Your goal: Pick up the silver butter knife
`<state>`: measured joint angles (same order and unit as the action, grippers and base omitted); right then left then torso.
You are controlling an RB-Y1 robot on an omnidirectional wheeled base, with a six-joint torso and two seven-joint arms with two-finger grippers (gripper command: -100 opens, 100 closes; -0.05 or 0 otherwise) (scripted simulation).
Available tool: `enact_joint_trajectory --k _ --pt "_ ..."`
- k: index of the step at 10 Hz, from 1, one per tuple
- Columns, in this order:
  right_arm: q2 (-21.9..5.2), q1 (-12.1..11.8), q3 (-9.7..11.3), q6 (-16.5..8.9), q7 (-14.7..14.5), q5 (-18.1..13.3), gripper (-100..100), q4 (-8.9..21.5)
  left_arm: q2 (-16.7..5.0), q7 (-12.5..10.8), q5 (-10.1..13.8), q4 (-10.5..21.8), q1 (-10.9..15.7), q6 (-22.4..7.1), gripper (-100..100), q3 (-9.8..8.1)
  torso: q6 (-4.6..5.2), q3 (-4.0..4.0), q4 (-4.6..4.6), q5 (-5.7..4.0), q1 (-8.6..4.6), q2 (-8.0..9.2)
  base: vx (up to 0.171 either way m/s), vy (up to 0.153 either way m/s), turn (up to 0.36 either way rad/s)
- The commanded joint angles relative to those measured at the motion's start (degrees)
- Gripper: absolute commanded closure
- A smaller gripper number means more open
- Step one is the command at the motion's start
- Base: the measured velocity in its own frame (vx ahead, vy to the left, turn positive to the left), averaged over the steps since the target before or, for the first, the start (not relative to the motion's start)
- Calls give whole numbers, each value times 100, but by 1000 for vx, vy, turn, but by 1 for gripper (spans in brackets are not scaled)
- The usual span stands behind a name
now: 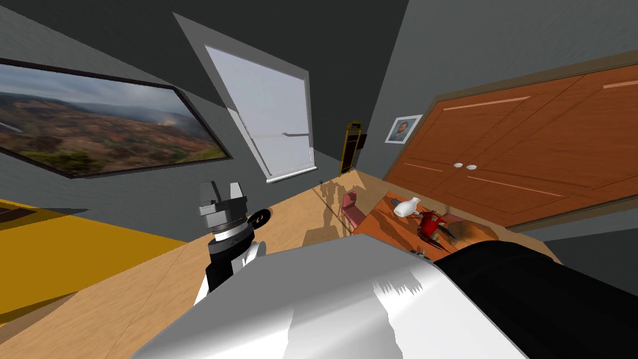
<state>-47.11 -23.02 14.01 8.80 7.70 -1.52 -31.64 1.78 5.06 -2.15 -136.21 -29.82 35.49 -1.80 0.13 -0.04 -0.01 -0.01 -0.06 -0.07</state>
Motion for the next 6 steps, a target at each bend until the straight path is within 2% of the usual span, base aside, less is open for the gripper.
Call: enact_joint_trajectory --k 1,3,4,6 --pt "146 165 -84 -55 -115 -46 -100 141 0 0 0 0 0 0 0 0 0 0 0 0 0 0 -23 -43 28" --pt "364 414 -211 -138 -288 -115 -100 352 0 0 0 0 1 0 0 0 -2 7 3 -5 -22 13 -49 -84 60" --pt "364 414 -211 -138 -288 -115 -100 352 -1 0 0 0 1 0 0 0 -1 12 5 -7 -31 21 -49 -63 24" --pt "346 359 -221 -192 -286 -108 -100 252 0 0 0 0 0 0 0 0 1 5 2 -1 -3 8 0 1 -6"
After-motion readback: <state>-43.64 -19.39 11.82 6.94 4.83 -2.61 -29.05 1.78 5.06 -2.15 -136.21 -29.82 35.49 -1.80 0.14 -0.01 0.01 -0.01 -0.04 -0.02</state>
